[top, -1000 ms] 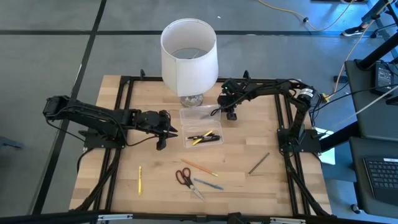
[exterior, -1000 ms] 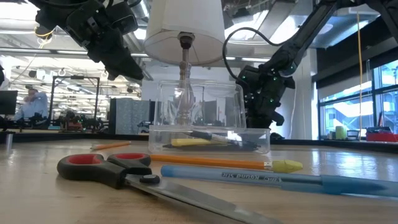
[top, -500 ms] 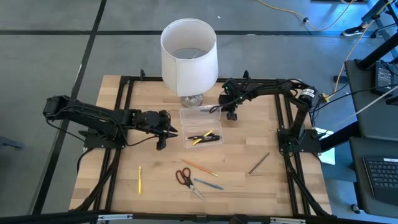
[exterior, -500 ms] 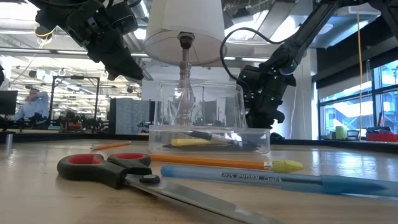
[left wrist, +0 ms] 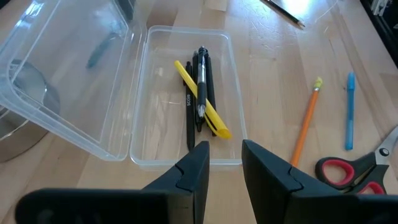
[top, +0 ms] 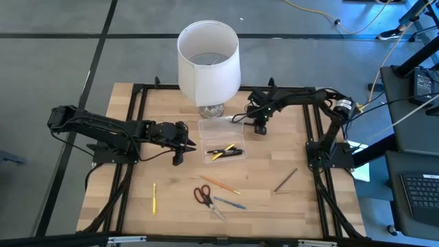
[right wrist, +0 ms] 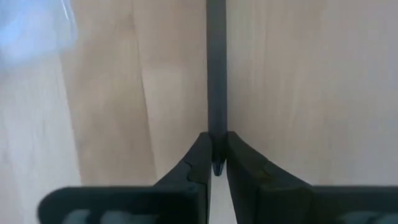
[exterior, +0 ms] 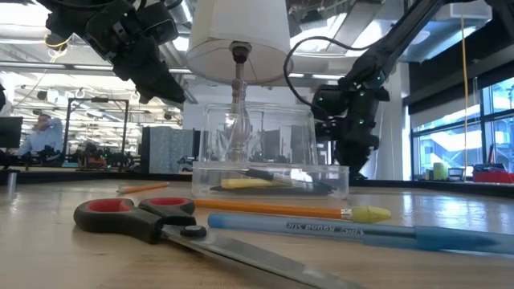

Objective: Pick & place school supplies into a supply box
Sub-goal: Put the black pen into the transparent supply box

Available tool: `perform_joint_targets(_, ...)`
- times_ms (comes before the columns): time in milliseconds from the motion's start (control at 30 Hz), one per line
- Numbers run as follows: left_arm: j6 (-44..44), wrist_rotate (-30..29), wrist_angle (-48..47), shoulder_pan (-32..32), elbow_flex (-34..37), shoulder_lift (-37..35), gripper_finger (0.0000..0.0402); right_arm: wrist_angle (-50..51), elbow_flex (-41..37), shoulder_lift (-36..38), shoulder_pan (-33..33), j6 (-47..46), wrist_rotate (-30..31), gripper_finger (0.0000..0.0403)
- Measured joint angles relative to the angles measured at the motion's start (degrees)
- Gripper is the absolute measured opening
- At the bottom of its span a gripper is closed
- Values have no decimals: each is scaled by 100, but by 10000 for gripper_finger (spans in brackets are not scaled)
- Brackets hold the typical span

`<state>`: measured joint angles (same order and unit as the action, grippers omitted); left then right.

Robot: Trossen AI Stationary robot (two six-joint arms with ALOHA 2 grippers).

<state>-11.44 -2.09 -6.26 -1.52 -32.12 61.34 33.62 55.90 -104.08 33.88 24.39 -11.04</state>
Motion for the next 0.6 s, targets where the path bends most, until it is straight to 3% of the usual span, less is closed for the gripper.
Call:
perform_joint_targets(233,-48,2,0,0,0,0,88,862,-171,373,-24,-439,592,36)
perform_joint_targets(600,-136,2,-4,0,0,0,88,769,-712,578,-496,-1286,1278,53)
